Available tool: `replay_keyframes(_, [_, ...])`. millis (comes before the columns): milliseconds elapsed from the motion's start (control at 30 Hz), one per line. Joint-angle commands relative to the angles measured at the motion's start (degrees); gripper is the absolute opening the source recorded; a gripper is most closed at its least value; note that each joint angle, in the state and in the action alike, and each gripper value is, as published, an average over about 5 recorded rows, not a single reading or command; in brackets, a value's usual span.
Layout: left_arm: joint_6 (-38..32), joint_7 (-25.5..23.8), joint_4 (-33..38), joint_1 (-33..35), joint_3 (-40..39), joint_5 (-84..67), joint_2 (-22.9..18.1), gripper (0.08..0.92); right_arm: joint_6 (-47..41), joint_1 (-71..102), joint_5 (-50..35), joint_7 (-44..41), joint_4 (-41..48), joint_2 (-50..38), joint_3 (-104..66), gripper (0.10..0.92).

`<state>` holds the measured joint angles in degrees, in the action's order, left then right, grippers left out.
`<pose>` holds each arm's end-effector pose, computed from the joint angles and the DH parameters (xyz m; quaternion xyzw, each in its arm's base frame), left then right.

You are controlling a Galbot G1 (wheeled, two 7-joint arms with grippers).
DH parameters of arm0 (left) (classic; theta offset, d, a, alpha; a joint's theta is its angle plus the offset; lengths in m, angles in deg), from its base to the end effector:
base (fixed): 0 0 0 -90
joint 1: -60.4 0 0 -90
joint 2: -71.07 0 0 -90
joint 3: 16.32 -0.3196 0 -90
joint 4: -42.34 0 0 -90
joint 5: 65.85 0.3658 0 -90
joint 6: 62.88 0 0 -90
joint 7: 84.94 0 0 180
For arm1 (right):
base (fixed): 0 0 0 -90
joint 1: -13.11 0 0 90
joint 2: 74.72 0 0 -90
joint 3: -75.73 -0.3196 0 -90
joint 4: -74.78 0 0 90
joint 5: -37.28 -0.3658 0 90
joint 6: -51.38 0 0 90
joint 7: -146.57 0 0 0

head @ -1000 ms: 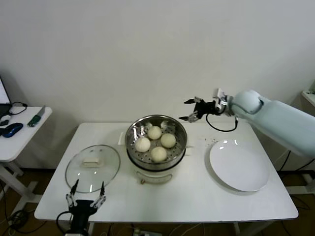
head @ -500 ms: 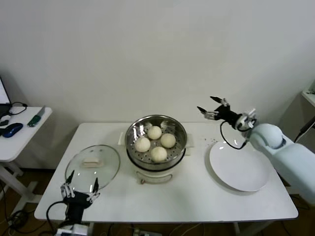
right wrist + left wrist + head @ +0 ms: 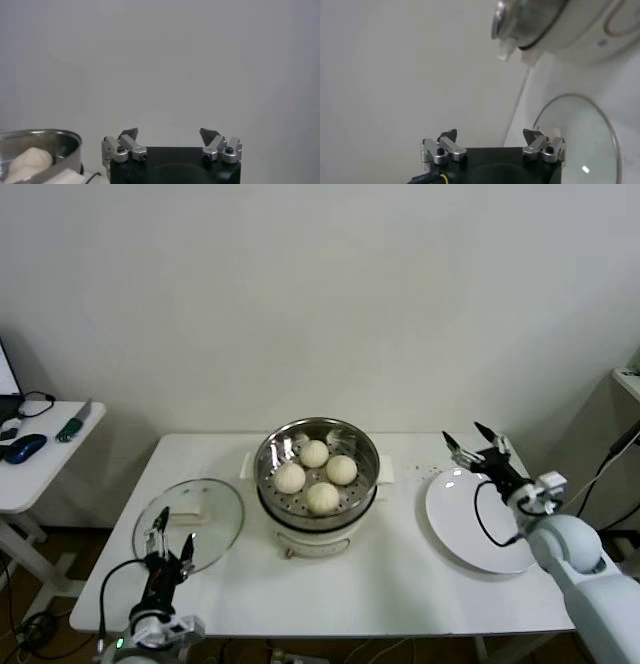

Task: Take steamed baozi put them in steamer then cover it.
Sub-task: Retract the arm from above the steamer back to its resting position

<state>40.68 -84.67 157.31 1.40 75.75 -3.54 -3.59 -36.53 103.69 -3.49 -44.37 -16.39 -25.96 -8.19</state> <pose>0.2036 0.0552 -0.3045 0.0097 -0.7739 -0.6237 0.1090 0.3610 -0.1766 -0.2639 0.1418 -0.9898 0.0011 0.0141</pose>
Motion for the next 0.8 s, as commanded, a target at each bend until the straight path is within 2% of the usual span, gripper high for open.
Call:
replay_keyframes(33, [-0.03, -1.71, -16.6, -11.36, -0.79, 15.01, 1.75, 0.823, 0.86, 15.39, 5.22, -1.22, -2.03, 6.29, -13.26, 0.823])
replay_keyframes(300, [-0.5, 0.78, -25.2, -17.14, -0.95, 17.61, 0.95, 0.823, 2.05, 17.74, 7.4, -2.53, -0.7, 7.65, -14.5, 0.823])
replay_keyframes(800, [-1.04, 5.28, -34.07, -23.17, -1.87, 18.19, 0.06, 0.823, 3.04, 19.72, 8.52, -3.7, -0.47, 8.08, -15.62, 0.823])
